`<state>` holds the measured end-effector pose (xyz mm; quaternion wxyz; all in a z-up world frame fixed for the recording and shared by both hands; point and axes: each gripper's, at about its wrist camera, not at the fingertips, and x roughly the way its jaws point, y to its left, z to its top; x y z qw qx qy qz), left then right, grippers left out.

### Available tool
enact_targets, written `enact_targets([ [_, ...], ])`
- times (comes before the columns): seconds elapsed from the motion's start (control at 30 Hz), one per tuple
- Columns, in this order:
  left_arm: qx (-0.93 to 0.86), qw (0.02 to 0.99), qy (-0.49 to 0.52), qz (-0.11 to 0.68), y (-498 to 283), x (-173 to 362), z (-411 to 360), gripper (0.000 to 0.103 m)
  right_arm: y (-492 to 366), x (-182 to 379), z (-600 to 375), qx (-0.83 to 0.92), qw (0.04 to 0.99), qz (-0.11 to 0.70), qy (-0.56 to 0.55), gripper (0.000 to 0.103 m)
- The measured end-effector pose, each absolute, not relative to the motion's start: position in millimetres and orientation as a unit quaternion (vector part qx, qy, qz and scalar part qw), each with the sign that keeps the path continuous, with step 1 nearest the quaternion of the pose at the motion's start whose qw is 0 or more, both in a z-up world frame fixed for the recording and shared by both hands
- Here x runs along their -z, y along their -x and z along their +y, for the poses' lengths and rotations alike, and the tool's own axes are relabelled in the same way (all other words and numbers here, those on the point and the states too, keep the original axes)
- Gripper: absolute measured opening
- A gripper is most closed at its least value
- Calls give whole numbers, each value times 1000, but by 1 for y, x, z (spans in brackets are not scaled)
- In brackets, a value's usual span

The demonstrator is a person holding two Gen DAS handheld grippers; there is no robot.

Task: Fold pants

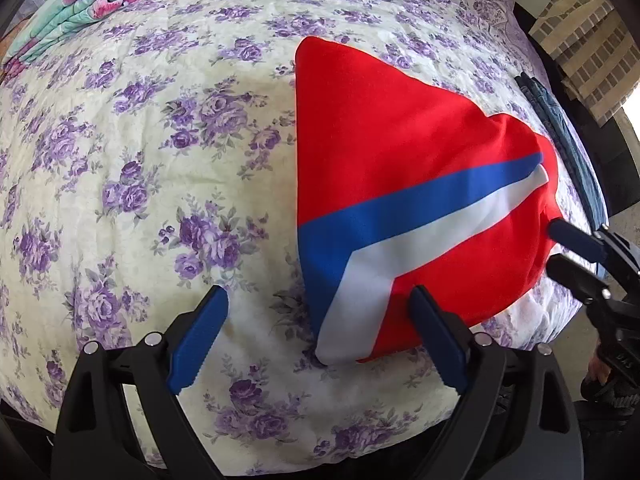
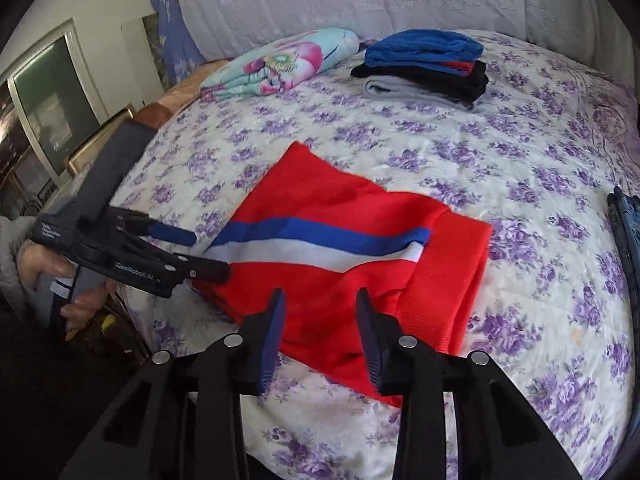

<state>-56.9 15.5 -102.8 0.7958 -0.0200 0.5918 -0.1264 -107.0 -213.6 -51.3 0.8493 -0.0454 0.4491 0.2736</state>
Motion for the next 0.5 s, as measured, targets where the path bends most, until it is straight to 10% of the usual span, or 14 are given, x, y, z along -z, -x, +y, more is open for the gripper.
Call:
enact_targets([
  [0.5, 148, 836, 1, 528, 62, 69, 21, 90, 119, 53, -227, -283, 829, 479, 54, 29],
])
